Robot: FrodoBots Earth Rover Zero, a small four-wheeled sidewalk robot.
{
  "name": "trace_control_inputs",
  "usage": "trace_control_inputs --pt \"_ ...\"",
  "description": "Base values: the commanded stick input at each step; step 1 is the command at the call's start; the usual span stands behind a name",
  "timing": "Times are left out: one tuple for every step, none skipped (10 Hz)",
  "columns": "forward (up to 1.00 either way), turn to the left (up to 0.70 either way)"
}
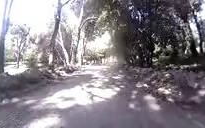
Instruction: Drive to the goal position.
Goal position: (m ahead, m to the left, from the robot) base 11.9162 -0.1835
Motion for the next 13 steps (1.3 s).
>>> trace_control_inputs --pt "0.85 0.0" --pt "0.85 0.0" --pt "0.85 0.0" --pt "0.85 0.0" --pt "0.85 0.0" --pt "0.85 0.0" --pt "0.85 0.0" --pt "0.85 0.0" --pt "0.85 0.0" --pt "0.85 0.0" --pt "0.85 0.0" --pt "0.85 0.0" --pt "0.85 0.0"
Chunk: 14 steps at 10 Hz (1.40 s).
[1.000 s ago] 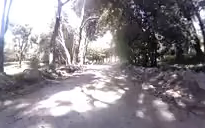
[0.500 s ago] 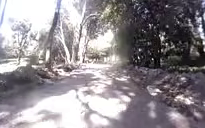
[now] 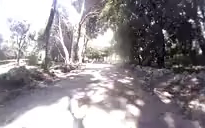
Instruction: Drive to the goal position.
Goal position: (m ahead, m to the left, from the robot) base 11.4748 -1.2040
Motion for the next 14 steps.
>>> trace_control_inputs --pt "0.85 0.0" --pt "0.85 0.0" --pt "0.85 0.0" --pt "0.85 0.0" --pt "0.85 0.0" --pt "0.85 0.0" --pt "0.85 0.0" --pt "0.85 0.0" --pt "0.85 0.0" --pt "0.85 0.0" --pt "0.85 0.0" --pt "0.85 0.0" --pt "0.85 0.0" --pt "0.85 0.0"
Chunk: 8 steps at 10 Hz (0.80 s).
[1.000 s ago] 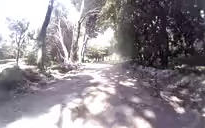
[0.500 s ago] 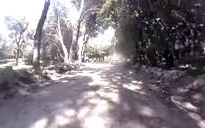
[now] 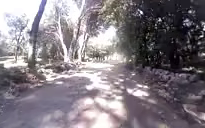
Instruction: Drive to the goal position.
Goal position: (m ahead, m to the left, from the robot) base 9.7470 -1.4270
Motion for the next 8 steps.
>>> trace_control_inputs --pt "0.85 0.0" --pt "0.85 0.0" --pt "0.85 0.0" --pt "0.85 0.0" --pt "0.85 0.0" --pt "0.85 0.0" --pt "0.85 0.0" --pt "0.85 0.0"
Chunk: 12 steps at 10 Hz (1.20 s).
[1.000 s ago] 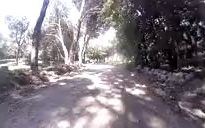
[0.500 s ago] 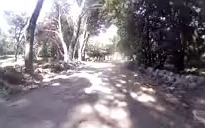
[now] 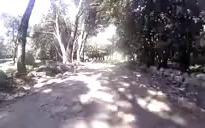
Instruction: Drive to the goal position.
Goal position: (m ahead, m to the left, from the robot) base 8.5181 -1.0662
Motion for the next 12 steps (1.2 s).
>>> trace_control_inputs --pt "0.85 0.0" --pt "0.85 0.0" --pt "0.85 0.0" --pt "0.85 0.0" --pt "0.85 0.0" --pt "0.85 0.0" --pt "0.85 0.0" --pt "0.85 0.0" --pt "0.85 0.0" --pt "0.85 0.0" --pt "0.85 0.0" --pt "0.85 0.0"
